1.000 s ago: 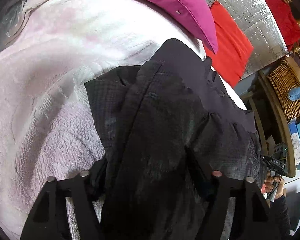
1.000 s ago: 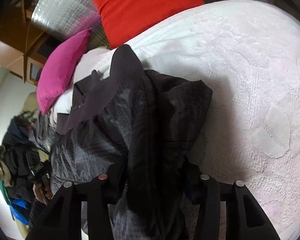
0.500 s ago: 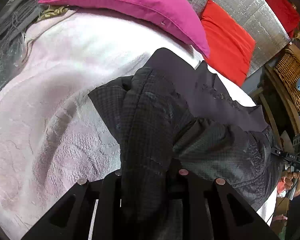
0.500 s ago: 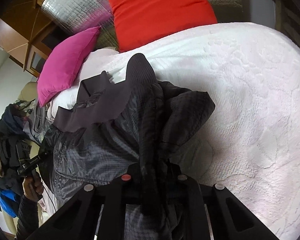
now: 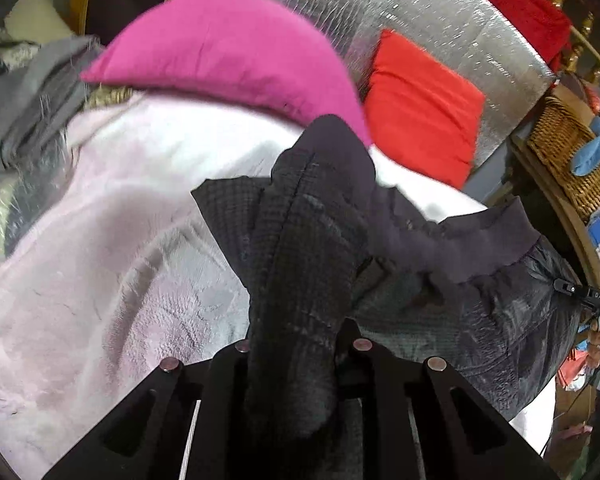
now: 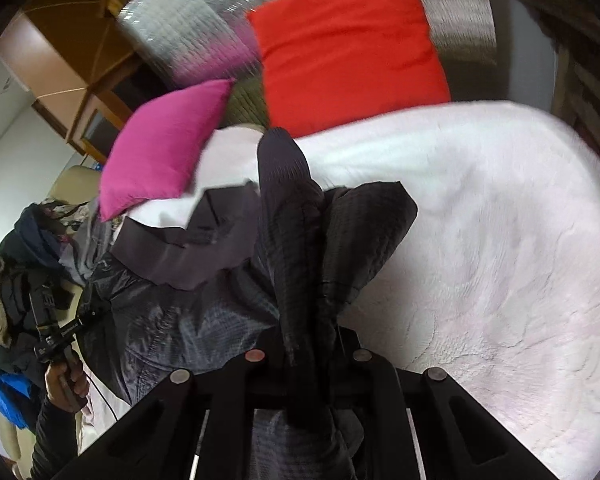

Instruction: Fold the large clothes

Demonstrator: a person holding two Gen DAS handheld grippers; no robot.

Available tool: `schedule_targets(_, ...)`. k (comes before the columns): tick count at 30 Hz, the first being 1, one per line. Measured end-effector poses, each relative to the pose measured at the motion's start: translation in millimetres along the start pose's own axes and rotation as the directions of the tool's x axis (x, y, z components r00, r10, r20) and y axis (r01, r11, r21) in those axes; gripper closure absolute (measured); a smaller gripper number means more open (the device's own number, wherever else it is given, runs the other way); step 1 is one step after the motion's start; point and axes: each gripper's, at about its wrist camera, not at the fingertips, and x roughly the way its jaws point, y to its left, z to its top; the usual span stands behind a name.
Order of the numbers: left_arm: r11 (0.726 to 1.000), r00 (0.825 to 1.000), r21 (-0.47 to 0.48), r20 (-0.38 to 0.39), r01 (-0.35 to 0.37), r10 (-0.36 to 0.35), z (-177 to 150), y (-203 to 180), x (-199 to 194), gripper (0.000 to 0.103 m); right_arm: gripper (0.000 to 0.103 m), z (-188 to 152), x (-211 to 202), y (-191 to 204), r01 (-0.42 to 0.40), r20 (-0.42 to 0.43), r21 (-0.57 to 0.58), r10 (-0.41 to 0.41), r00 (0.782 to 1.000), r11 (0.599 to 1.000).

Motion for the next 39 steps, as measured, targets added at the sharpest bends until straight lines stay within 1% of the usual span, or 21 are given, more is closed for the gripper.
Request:
schedule_targets(3,1.0,0.999,0.015,0.031,0.016,-0.017,-4,-10,-32,0.086,0.091,-4,-34,13,0.002,0.028,-0.029,-0.001,1.0,1.0)
schedule_targets(6,0.999,0.997,0.035,0.063,0.038,-0.04,-16,-20,-68,0.086,0.091,-18,-72,20,0.003,0.065,-0.054,0.0,0.998,0.999)
schedule_targets(10,0.996,0.992,0.066,0.109,0.062,-0.069,-44,-35,-107,0.086,0.091,-58,-110,16,0.013,0.101,-0.053,-0.008,0.995,0.999)
schedule_targets(13,0.994,0.991,0.09,0.111,0.065,-0.074,-73,-45,-107,0.086,0.091,-93,-117,2,0.014,0.106,-0.024,-0.011,0.994,1.0)
schedule_targets(16,0.995,0.996,0.069,0.056,0.071,-0.075,-109,-47,-85,0.085,0.091,-131,-109,-19,0.017,0.083,0.022,-0.019,0.996,1.0)
schedule_targets(18,0.997,0.999,0.065,0.002,0.033,-0.034,-132,-44,-62,0.083,0.09,-158,-88,-39,0.012,0.037,0.072,-0.015,0.999,0.997)
schedule_targets(19,0.998,0.999,0.062,-0.038,0.002,0.0,-144,-40,-47,0.078,0.085,-171,-76,-51,0.022,0.015,0.114,-0.024,1.0,0.993)
schedule_targets(20,0.997,0.994,0.063,-0.095,-0.051,0.057,-155,-35,-30,0.073,0.082,-180,-66,-60,0.052,-0.006,0.139,-0.051,0.999,0.989)
schedule_targets(21,0.994,0.987,0.053,-0.13,-0.092,0.098,-162,-28,-21,0.059,0.078,-194,-52,-76,0.088,-0.043,0.187,-0.082,0.996,0.978)
schedule_targets(22,0.994,0.984,0.025,-0.142,-0.102,0.105,-166,-22,-19,0.048,0.066,-198,-47,-84,0.088,-0.046,0.221,-0.08,0.996,0.971)
schedule_targets(23,0.994,0.985,-0.02,-0.142,-0.105,0.101,-167,-14,-23,0.044,0.046,-206,-49,-96,0.073,-0.024,0.285,-0.068,0.997,0.956)
schedule_targets(24,0.992,0.984,-0.044,-0.139,-0.122,0.115,-166,-9,-29,0.037,0.035,-208,-53,-101,0.073,-0.01,0.31,-0.073,0.997,0.948)
schedule_targets(25,0.988,0.983,-0.056,-0.125,-0.145,0.137,-163,-5,-38,0.035,0.027,-208,-61,-104,0.083,0.011,0.321,-0.092,0.996,0.944)
schedule_targets(26,0.984,0.982,-0.063,-0.098,-0.167,0.161,-158,-1,-49,0.034,0.027,-206,-69,-105,0.089,0.026,0.318,-0.103,0.994,0.944)
schedule_targets(27,0.982,0.981,-0.064,-0.083,-0.18,0.175,-156,1,-57,0.031,0.027,-203,-78,-105,0.093,0.044,0.318,-0.113,0.993,0.944)
schedule_targets(29,0.974,0.975,-0.06,-0.057,-0.218,0.214,-151,3,-71,0.03,0.027,-196,-98,-102,0.098,0.087,0.317,-0.132,0.987,0.943)
schedule_targets(31,0.956,0.956,-0.038,0.019,-0.291,0.291,-148,-3,-91,0.03,0.027,-192,-115,-90,0.049,0.131,0.299,-0.092,0.987,0.953)
schedule_targets(32,0.955,0.954,-0.025,0.04,-0.295,0.296,-148,-10,-98,0.03,0.027,-189,-118,-81,0.017,0.143,0.281,-0.059,0.988,0.96)
schedule_targets(34,0.958,0.956,0.006,0.07,-0.286,0.285,-148,-24,-107,0.03,0.026,-183,-116,-63,-0.054,0.132,0.229,0.024,0.991,0.972)
schedule_targets(36,0.962,0.962,0.068,0.078,-0.265,0.26,-151,-45,-101,0.03,0.026,-180,-102,-48,-0.12,0.085,0.188,0.106,0.991,0.975)
schedule_targets(39,0.962,0.975,0.159,0.064,-0.222,0.215,-160,-75,-83,0.029,0.026,-177,-71,-35,-0.176,0.012,0.152,0.176,0.984,0.973)
